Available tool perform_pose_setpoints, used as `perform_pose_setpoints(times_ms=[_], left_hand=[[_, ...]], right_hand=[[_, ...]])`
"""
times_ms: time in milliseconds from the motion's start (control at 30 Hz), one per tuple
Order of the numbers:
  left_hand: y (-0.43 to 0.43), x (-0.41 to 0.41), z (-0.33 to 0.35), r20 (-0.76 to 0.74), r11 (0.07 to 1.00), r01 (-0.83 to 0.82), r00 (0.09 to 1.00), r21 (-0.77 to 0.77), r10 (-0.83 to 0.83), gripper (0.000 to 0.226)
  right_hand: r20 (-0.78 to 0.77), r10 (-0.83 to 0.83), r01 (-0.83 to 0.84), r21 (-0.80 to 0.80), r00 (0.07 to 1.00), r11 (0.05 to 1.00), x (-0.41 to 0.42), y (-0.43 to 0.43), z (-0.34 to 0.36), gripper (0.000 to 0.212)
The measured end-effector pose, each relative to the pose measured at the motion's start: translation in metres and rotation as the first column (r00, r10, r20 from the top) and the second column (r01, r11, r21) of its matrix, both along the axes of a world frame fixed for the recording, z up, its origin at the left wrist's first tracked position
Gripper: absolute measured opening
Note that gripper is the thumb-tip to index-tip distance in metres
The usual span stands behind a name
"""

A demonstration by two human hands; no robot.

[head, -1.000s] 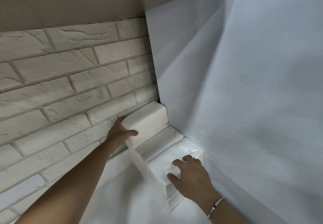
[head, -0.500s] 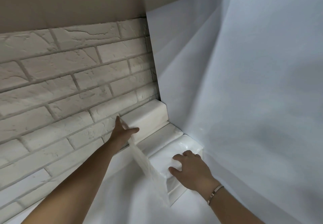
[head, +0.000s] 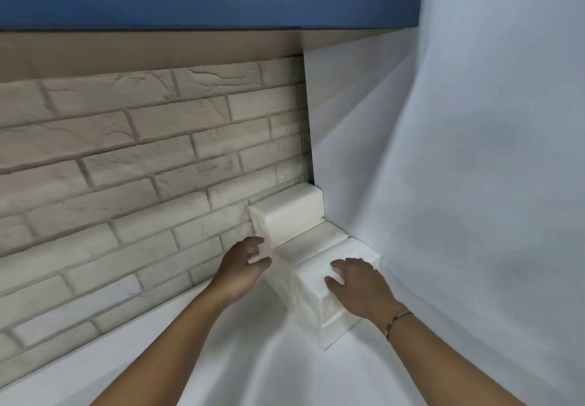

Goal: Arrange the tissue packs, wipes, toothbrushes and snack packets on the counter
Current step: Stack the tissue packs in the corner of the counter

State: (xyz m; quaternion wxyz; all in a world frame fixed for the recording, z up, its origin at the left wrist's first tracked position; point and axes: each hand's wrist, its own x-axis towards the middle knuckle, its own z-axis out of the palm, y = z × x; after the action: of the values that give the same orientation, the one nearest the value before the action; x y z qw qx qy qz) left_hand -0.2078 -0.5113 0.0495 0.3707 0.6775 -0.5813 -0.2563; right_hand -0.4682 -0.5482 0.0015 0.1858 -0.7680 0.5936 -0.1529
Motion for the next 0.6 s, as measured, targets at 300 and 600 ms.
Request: perform_pose_setpoints(times_ms=[300,600], left_hand=[[0.146,0.041,-0.009,-0.184,0.992,0.014,0.982,-0.123,-0.037,0.016],[0.300,0.136,-0.054,-0.286,0.969,-0.235,0.936,-0.072,0.205,0.024]], right_hand=[[0.346,0.072,-0.043,-0.089,0.935,0.995,0.079,0.109,0.023,0.040],[0.515,0.171,-0.205,0.009,0.840,0.979,0.193,0.239,0.023,0.032]])
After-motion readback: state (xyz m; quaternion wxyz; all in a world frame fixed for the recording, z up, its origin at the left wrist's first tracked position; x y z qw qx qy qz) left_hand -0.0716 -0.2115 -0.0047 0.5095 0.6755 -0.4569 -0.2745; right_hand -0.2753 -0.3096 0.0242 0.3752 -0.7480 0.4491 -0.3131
